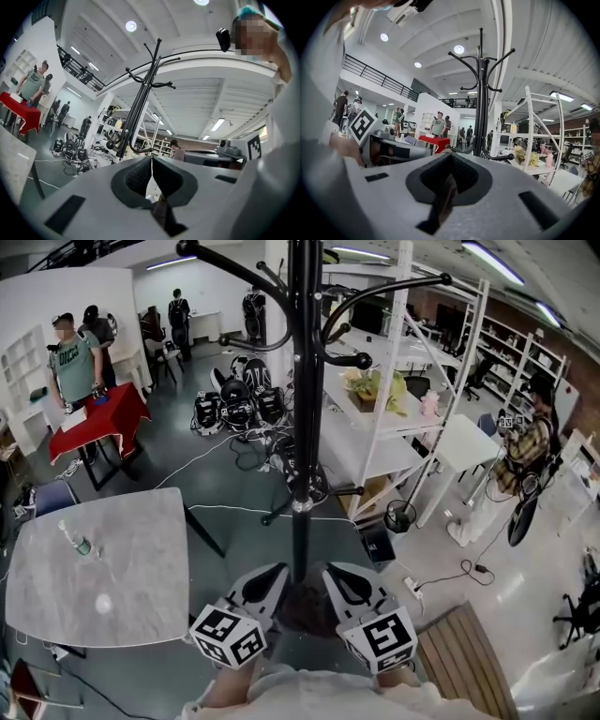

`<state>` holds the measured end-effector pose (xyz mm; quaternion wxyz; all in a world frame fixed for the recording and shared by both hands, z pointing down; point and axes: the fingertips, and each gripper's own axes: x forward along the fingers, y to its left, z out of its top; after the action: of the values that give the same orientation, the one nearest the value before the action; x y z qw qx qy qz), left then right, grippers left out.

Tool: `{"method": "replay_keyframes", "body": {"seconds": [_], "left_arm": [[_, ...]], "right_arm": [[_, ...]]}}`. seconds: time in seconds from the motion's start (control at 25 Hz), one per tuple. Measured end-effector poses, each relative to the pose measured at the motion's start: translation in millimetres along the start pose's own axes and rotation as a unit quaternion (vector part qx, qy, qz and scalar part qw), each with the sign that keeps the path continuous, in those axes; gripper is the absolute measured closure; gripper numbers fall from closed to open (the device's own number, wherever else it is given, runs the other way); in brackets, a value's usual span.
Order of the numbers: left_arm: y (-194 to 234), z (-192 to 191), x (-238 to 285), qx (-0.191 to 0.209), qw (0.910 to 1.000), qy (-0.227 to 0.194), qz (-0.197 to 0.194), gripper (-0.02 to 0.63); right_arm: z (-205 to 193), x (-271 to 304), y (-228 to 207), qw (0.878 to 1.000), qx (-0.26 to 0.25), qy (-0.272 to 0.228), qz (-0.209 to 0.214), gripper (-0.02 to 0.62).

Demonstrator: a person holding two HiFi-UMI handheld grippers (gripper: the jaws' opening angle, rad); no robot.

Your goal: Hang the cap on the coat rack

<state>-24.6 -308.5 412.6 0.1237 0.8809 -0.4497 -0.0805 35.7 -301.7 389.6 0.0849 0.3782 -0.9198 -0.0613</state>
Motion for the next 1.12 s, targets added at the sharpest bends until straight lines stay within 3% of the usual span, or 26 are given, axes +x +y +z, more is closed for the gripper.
{"method": "replay_keyframes", "body": {"seconds": [0.28,0.64,1.12], "left_arm": [[4,-5,5,0.003,0.9998,0.005,-0.021,0.592],[26,36,12,0.011,0.9993,-0.005,-0.036,0.592],[20,32,19,0.021,0.9973,0.012,-0.069,0.591]], "right_arm": [[-5,17,12,1.0,0.011,0.007,0.011,0.591],[27,35,6,1.0,0.004,-0.007,-0.011,0.591],[27,36,-1,0.999,-0.007,0.005,-0.035,0.591]]}}
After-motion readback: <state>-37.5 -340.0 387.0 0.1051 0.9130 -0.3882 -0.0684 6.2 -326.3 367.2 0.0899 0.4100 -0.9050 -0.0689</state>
